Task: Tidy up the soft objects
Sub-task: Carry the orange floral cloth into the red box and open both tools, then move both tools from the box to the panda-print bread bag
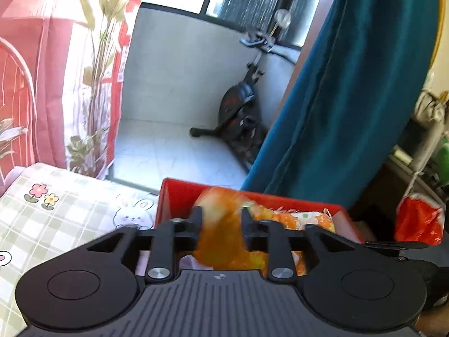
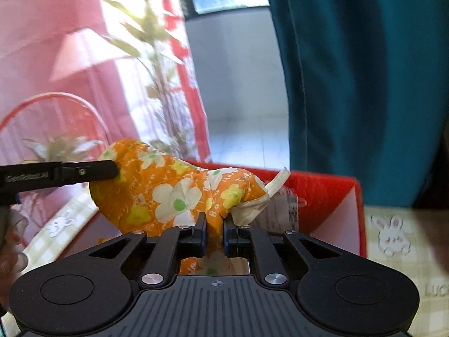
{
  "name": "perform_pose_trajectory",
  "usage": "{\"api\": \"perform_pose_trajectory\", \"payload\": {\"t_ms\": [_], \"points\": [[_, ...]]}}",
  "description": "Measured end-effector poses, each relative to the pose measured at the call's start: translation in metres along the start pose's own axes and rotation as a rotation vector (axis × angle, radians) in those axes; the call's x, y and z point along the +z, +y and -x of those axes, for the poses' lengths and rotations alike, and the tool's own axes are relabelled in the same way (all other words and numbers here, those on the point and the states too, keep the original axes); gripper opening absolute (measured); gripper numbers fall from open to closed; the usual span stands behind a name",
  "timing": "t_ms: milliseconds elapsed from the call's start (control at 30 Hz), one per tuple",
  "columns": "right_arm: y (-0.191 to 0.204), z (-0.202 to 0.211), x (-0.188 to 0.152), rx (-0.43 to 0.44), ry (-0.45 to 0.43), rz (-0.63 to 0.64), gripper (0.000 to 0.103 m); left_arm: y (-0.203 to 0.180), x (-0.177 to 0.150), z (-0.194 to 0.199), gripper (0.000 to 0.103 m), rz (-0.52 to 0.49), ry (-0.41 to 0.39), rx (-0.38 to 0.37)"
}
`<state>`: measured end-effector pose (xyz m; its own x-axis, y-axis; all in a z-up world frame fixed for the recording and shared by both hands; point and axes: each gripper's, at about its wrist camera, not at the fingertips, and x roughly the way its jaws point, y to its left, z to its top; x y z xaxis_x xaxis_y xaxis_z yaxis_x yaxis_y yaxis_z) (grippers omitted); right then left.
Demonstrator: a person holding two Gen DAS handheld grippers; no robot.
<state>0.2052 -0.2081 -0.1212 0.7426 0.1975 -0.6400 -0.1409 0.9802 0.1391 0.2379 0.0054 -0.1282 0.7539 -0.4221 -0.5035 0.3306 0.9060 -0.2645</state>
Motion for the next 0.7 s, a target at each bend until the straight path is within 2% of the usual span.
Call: {"api": "perform_pose_trajectory", "payload": {"t_ms": [200, 233, 300, 367, 467, 533, 567, 700], "points": [[-0.012, -0.037, -0.007, -0.079, 0.112, -0.013, 0.013, 0.000, -0.006, 0.003, 0.042, -0.037, 0.024, -0.025], [-0.012, -0.040, -0.006, -0.089, 0.126, -0.027, 0.016, 0.000, -0.006, 0.006, 0.043, -0.034, 0.025, -0.029], [-0.012, -0.040, -0.004, -0.127, 0.138, -0.047, 0.036, 0.000, -0.006, 0.009, 0.049, -0.031, 0.024, -0.039], [-0.008, -0.033, -0.005, -0.186, 0.113, -0.024, 0.044, 0.000, -0.006, 0.015, 0.053, -0.043, 0.018, -0.047], [-0.008, -0.022, -0.006, -0.185, 0.099, -0.021, 0.048, -0.002, -0.010, 0.028, 0.053, -0.065, 0.014, -0.056], [-0.006, -0.010, -0.005, -0.180, 0.078, -0.018, 0.048, -0.002, -0.015, 0.039, 0.053, -0.074, 0.016, -0.064], [-0.005, 0.009, -0.009, -0.159, 0.045, -0.012, 0.048, -0.002, -0.018, 0.045, 0.053, -0.077, 0.018, -0.069], [0.002, 0.034, -0.016, -0.118, 0.014, -0.003, 0.048, -0.006, -0.033, 0.070, 0.053, -0.091, 0.027, -0.090]]}}
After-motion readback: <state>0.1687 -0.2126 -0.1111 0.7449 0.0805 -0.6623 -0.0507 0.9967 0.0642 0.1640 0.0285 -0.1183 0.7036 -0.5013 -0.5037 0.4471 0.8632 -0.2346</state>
